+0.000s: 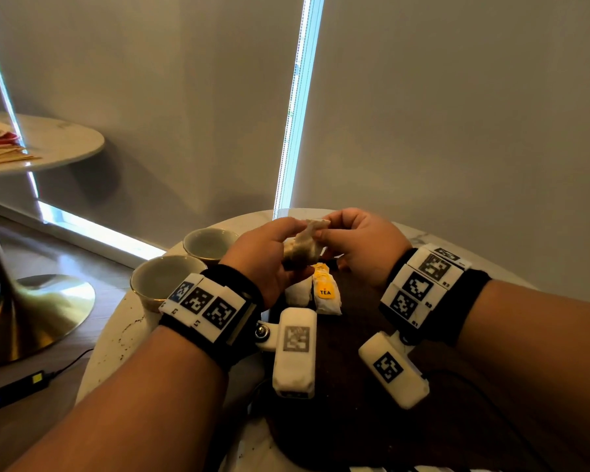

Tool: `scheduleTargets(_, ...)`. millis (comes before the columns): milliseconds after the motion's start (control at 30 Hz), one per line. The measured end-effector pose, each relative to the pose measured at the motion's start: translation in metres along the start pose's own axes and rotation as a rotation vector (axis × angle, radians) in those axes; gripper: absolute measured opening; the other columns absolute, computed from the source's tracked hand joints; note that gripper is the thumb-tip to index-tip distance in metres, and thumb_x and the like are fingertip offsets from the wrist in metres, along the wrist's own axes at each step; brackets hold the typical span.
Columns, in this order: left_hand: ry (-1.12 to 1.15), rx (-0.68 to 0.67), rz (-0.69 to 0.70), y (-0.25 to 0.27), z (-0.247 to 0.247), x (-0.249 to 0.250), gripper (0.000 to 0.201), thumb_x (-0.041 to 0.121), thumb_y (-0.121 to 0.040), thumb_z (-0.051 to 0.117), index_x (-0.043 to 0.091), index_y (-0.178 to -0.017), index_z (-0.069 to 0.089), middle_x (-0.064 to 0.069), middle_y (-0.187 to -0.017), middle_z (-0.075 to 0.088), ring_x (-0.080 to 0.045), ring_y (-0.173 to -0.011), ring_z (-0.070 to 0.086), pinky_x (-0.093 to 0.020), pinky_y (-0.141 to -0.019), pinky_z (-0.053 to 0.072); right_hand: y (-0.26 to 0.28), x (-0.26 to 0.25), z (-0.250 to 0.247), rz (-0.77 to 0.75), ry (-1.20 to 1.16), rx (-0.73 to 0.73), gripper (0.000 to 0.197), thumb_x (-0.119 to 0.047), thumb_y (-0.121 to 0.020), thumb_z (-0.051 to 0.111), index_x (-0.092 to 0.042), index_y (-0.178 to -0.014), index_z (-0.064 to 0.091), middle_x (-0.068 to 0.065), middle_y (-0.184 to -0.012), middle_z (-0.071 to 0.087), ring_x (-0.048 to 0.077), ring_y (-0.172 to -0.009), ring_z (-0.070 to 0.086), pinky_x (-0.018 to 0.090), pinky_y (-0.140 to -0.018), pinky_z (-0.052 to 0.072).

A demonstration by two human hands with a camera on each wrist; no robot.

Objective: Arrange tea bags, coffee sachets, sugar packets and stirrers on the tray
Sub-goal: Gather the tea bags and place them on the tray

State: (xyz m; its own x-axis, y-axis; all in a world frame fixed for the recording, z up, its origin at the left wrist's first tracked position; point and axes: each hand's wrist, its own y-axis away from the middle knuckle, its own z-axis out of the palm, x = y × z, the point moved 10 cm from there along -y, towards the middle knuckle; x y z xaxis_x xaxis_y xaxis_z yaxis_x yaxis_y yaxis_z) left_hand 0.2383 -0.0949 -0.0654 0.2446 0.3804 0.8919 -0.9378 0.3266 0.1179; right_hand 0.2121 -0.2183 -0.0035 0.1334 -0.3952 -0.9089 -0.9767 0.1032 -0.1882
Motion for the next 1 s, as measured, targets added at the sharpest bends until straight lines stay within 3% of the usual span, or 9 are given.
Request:
scheduleTargets(67,-0.063,-0.003,0.026,-0.0004,0.0010,0.0014,0.022,0.020,-0.097,0.061,0.010,-0.115,0.066,-0.018,-0.125,0.063,-0.031,-0.106,0.064,-0.030,-0.063,0.057,0.0009,-0.0004,-0.0019,0.003,-0.042,0.013,0.008,-0.010,-0.091,0.068,-0.016,-0.087,0.069,0.002,-0.076,0.070,0.012,-0.063,0.061,0.014,-0.047,0.044)
scheduleTargets(233,-0.088,0.007,0.029,-0.0015,-0.0008,0.0021,0.015,0.017,-0.099,0.059,0.011,-0.111,0.064,-0.017,-0.115,0.067,-0.027,-0.096,0.066,-0.028,-0.059,0.053,0.0028,0.0000,-0.0037,0.018,-0.106,0.010,0.006,-0.012,-0.093,0.066,-0.017,-0.095,0.068,0.003,-0.077,0.069,0.012,-0.061,0.061,0.016,-0.045,0.045)
scheduleTargets(333,-0.085,0.011,0.033,-0.0024,-0.0021,0.0028,0.018,0.018,-0.098,0.060,0.011,-0.114,0.064,-0.018,-0.119,0.067,-0.028,-0.098,0.067,-0.029,-0.060,0.054,0.0008,0.0017,-0.0046,0.023,-0.100,-0.014,0.026,-0.010,-0.091,0.068,-0.021,-0.114,0.062,0.006,-0.089,0.070,0.017,-0.072,0.066,0.021,-0.050,0.049)
scheduleTargets(400,-0.085,0.011,0.029,-0.0026,-0.0018,0.0022,0.020,0.018,-0.098,0.061,0.010,-0.116,0.064,-0.018,-0.120,0.066,-0.029,-0.099,0.067,-0.028,-0.058,0.054,-0.0002,0.0015,-0.0043,0.014,-0.115,-0.038,0.035,-0.004,-0.089,0.069,-0.023,-0.117,0.060,0.007,-0.090,0.069,0.019,-0.076,0.068,0.024,-0.052,0.050)
scheduleTargets(567,-0.081,0.005,0.044,-0.0037,-0.0018,0.0026,0.025,0.018,-0.097,0.062,0.007,-0.119,0.064,-0.020,-0.119,0.067,-0.029,-0.096,0.068,-0.028,-0.059,0.053,-0.0008,0.0022,-0.0036,-0.005,-0.137,-0.034,0.032,0.006,-0.087,0.066,-0.018,-0.108,0.063,0.011,-0.088,0.068,0.023,-0.075,0.068,0.027,-0.056,0.055)
scheduleTargets(800,-0.086,0.020,0.075,-0.0030,-0.0030,0.0062,0.018,0.023,-0.098,0.062,0.010,-0.110,0.066,-0.015,-0.107,0.070,-0.024,-0.085,0.070,-0.026,-0.056,0.053,-0.0024,0.0056,-0.0035,-0.001,-0.161,-0.022,0.032,0.007,-0.087,0.065,-0.019,-0.106,0.058,0.006,-0.077,0.065,0.035,-0.076,0.065,0.035,-0.057,0.053)
scheduleTargets(1000,-0.085,0.026,0.066,-0.0033,-0.0047,0.0060,0.014,0.019,-0.098,0.062,0.011,-0.109,0.065,-0.014,-0.108,0.069,-0.024,-0.084,0.069,-0.025,-0.055,0.053,-0.0005,0.0081,-0.0061,0.013,-0.131,-0.010,0.033,0.004,-0.083,0.071,-0.018,-0.098,0.051,0.011,-0.094,0.064,0.030,-0.079,0.066,0.035,-0.061,0.053)
